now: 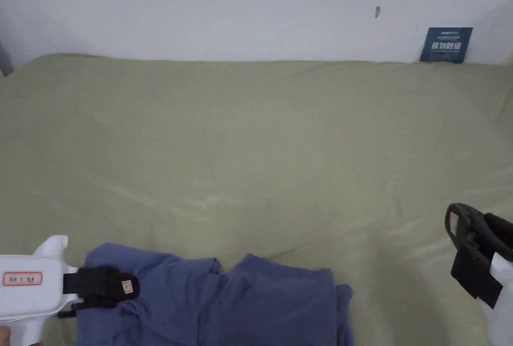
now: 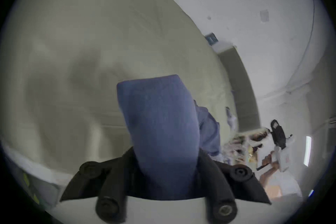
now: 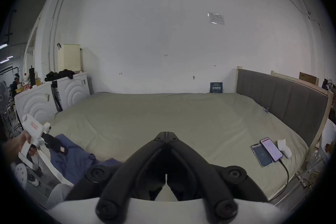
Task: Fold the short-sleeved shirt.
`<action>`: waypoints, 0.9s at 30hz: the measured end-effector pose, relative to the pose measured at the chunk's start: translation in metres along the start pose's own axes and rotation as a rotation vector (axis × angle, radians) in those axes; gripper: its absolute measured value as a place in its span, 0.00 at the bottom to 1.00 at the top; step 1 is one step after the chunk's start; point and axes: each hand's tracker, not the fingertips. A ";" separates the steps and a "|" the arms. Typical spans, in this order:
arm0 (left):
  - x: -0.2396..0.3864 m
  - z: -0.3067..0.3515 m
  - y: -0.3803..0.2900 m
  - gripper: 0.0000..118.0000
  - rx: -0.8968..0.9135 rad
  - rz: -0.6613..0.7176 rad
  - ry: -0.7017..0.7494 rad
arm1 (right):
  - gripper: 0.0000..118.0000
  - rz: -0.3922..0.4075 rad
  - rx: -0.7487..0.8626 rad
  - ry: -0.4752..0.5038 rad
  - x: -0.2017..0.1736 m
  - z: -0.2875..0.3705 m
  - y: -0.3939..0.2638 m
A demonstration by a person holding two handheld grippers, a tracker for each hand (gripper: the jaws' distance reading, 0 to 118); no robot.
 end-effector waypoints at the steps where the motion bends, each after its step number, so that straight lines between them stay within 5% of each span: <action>1: 0.005 0.008 0.000 0.10 0.015 0.014 0.045 | 0.01 0.002 0.003 0.003 -0.001 -0.001 0.000; 10: 0.140 -0.005 -0.013 0.10 -0.013 -0.191 0.221 | 0.01 -0.006 0.039 -0.020 0.007 0.012 0.006; 18: 0.232 -0.087 -0.045 0.11 -0.035 -0.387 0.373 | 0.01 0.007 0.082 -0.115 0.023 0.021 0.014; 19: 0.239 -0.103 -0.050 0.19 -0.051 -0.409 0.384 | 0.01 -0.002 0.083 -0.118 0.025 0.021 0.014; 20: 0.247 -0.120 -0.056 0.40 -0.069 -0.449 0.405 | 0.01 -0.007 0.082 -0.125 0.027 0.022 0.013; 22: 0.259 -0.146 -0.070 0.99 -0.063 -0.480 0.324 | 0.01 -0.010 0.072 -0.136 0.031 0.023 0.011; 27: 0.266 -0.160 -0.077 0.98 -0.045 -0.488 0.215 | 0.01 -0.029 0.047 -0.153 0.039 0.028 0.006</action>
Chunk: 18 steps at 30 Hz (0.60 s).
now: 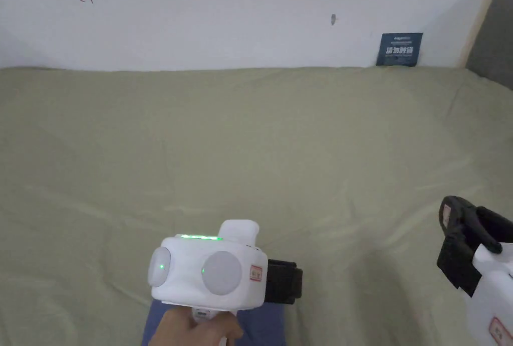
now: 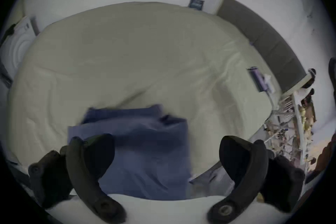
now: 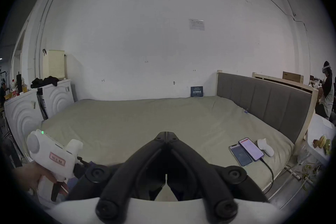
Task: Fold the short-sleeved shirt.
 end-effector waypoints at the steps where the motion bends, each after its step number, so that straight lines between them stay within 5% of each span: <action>1: -0.006 0.006 0.000 0.96 0.010 0.026 -0.017 | 0.01 0.001 -0.002 -0.003 0.001 0.001 -0.001; 3: -0.017 0.012 0.005 0.74 0.037 0.059 -0.064 | 0.01 0.000 -0.007 -0.005 0.002 0.001 -0.003; 4: -0.029 0.022 0.004 0.37 0.058 0.085 -0.104 | 0.01 -0.005 -0.011 -0.006 0.002 0.001 -0.004; 5: -0.041 0.031 0.003 0.37 0.079 0.116 -0.157 | 0.01 -0.016 -0.015 -0.001 0.002 0.000 -0.005; 6: -0.050 0.035 -0.001 0.26 0.082 0.160 -0.241 | 0.01 -0.026 -0.019 0.004 0.002 -0.001 -0.006; 7: -0.061 0.035 -0.003 0.05 0.073 0.176 -0.285 | 0.01 -0.038 -0.025 0.012 0.002 -0.003 -0.007; 15: -0.090 -0.050 -0.048 0.00 -0.130 0.314 -0.571 | 0.01 -0.055 -0.097 0.061 -0.016 -0.013 -0.022; 18: -0.085 -0.082 -0.064 0.00 -0.136 0.318 -0.527 | 0.01 -0.057 -0.130 0.079 -0.018 -0.014 -0.027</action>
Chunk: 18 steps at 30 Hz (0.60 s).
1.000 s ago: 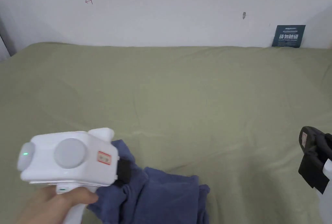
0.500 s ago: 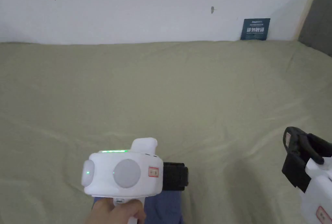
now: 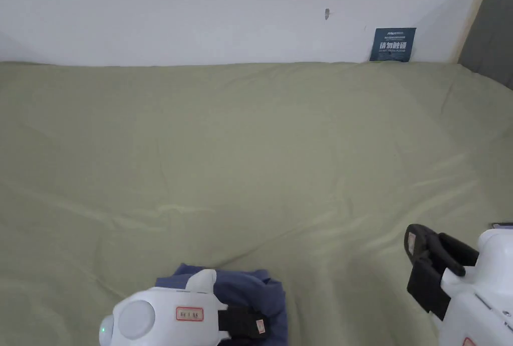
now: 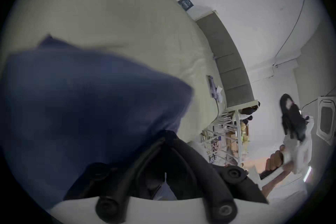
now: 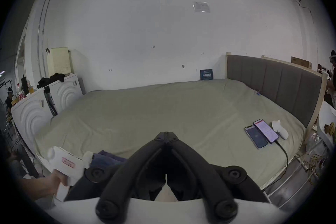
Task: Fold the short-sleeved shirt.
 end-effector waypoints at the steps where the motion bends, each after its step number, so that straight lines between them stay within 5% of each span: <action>1: -0.006 -0.004 0.001 0.00 0.019 0.001 0.035 | 0.01 0.002 -0.010 0.002 -0.001 0.000 -0.002; 6: 0.013 0.023 0.006 0.00 0.035 -0.056 0.048 | 0.01 -0.010 -0.118 0.099 -0.006 -0.009 -0.017; 12: 0.017 0.104 0.014 0.00 0.125 -0.097 0.056 | 0.01 -0.089 -0.344 0.407 -0.038 -0.053 -0.046; 14: 0.011 0.132 0.015 0.00 0.152 -0.109 0.090 | 0.01 -0.219 -0.490 0.605 -0.048 -0.086 -0.064; 18: -0.017 0.165 0.018 0.00 0.193 -0.070 0.148 | 0.01 -0.424 -0.681 0.747 -0.057 -0.154 -0.109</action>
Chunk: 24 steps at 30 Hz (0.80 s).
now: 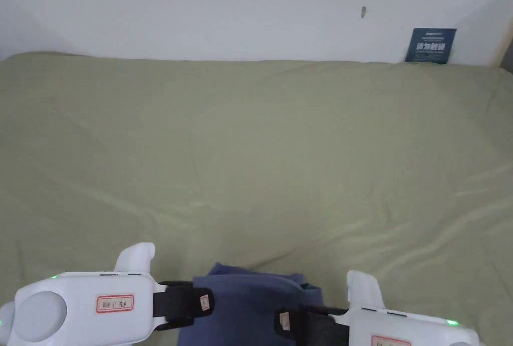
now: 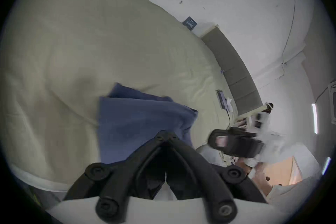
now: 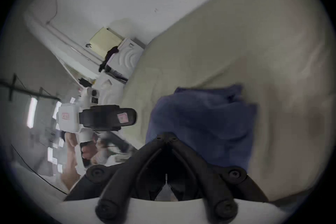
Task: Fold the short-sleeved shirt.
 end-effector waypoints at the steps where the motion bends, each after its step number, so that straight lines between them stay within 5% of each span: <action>1: -0.009 0.003 0.001 0.00 0.007 0.016 0.017 | 0.01 -0.042 -0.015 0.033 0.016 -0.012 0.001; 3: -0.027 0.004 0.004 0.00 0.002 0.041 0.034 | 0.01 -0.104 -0.060 0.105 0.049 -0.026 0.002; 5: -0.043 0.003 0.006 0.00 -0.014 0.058 0.037 | 0.01 -0.217 -0.084 0.142 0.087 -0.036 0.001; 7: -0.055 0.000 0.008 0.00 -0.025 0.088 0.037 | 0.01 -0.385 -0.091 0.289 0.112 -0.039 -0.002; 8: -0.060 -0.001 0.009 0.01 -0.038 0.107 0.018 | 0.01 -0.402 -0.080 0.308 0.114 -0.038 -0.003; 9: -0.063 -0.002 0.010 0.12 -0.044 0.106 -0.003 | 0.01 -0.360 -0.080 0.299 0.111 -0.036 -0.002; 11: -0.066 -0.008 0.011 0.84 -0.068 0.086 -0.061 | 0.01 -0.328 -0.094 0.274 0.105 -0.036 0.000; 12: -0.069 -0.016 0.013 1.00 -0.093 0.086 -0.088 | 0.01 -0.331 -0.096 0.275 0.105 -0.037 -0.001; 19: -0.079 -0.090 0.012 0.97 -0.238 0.157 -0.287 | 0.01 -0.369 -0.106 0.292 0.108 -0.037 0.000; 20: -0.078 -0.097 0.012 0.91 -0.220 0.158 -0.326 | 0.01 -0.377 -0.106 0.293 0.109 -0.037 0.000; 21: -0.077 -0.099 0.011 0.71 -0.206 0.175 -0.355 | 0.01 -0.380 -0.105 0.290 0.108 -0.037 0.000; 22: -0.075 -0.104 0.011 0.19 -0.232 0.201 -0.377 | 0.01 -0.380 -0.105 0.284 0.104 -0.036 0.001; 24: -0.074 -0.104 0.006 0.18 -0.239 0.189 -0.196 | 0.01 -0.341 -0.095 0.223 0.090 -0.031 0.004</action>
